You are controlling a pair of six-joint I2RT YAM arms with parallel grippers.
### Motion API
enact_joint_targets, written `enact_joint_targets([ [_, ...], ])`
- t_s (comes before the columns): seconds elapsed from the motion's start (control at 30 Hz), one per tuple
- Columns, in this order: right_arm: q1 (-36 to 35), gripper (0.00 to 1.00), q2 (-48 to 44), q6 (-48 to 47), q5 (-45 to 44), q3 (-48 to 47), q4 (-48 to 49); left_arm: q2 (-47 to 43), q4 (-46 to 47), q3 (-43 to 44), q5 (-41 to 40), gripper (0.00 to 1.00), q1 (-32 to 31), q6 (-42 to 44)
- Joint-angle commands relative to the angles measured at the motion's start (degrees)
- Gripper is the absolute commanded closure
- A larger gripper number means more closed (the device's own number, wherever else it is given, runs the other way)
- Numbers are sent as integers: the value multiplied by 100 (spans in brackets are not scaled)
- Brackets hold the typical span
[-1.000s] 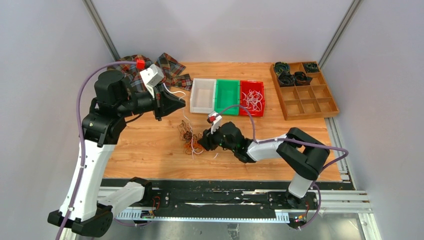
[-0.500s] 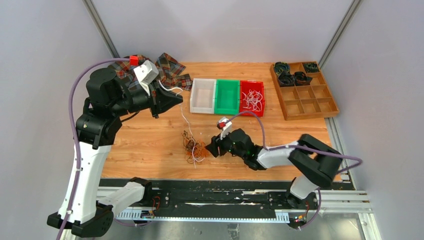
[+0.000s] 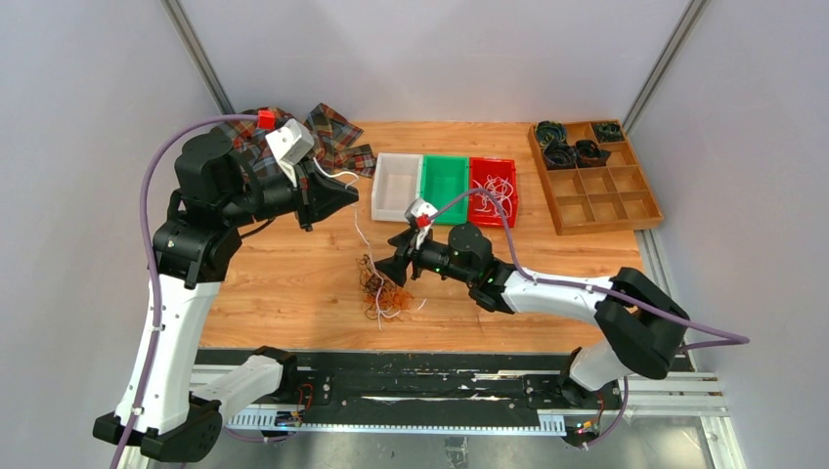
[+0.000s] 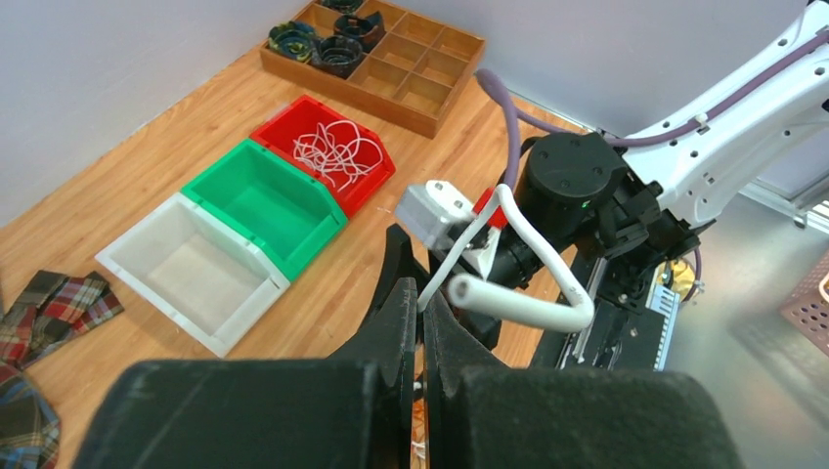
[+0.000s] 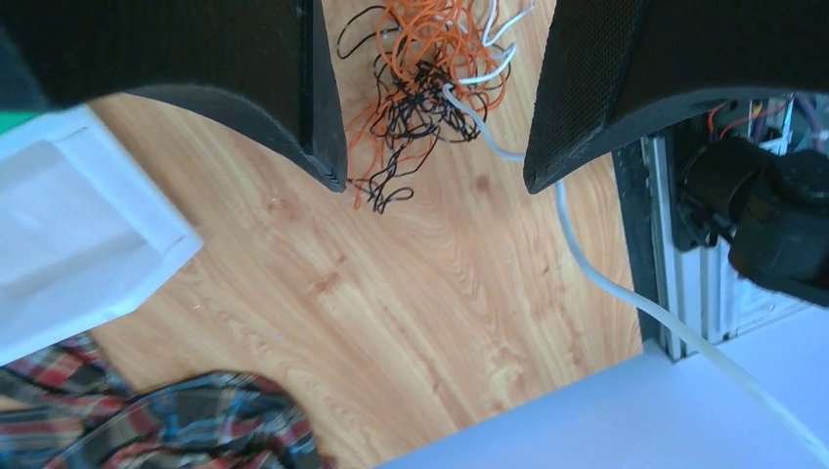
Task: Untangle the cables
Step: Untie the cable.
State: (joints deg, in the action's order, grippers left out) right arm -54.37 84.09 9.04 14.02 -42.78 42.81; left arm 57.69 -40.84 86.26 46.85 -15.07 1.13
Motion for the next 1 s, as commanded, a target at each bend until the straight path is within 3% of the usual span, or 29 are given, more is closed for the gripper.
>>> enact_joint_targets([
  [0.0,27,34,283,-122,687,-211,-92,-61,84,-55,-40,99,39,63],
  [0.17,14,38,478,-97,840,-296,-118,-67,81,-86,-88,99,39,93],
  [0.7,-56,35,51,-435,734,51,-570,-58,64,-95,-150,99,39,160],
  [0.9,-95,42,553,-420,665,-424,-520,-78,65,-104,-159,99,39,150],
  [0.97,-96,50,686,-399,657,-540,-515,-83,61,-124,-165,99,45,157],
])
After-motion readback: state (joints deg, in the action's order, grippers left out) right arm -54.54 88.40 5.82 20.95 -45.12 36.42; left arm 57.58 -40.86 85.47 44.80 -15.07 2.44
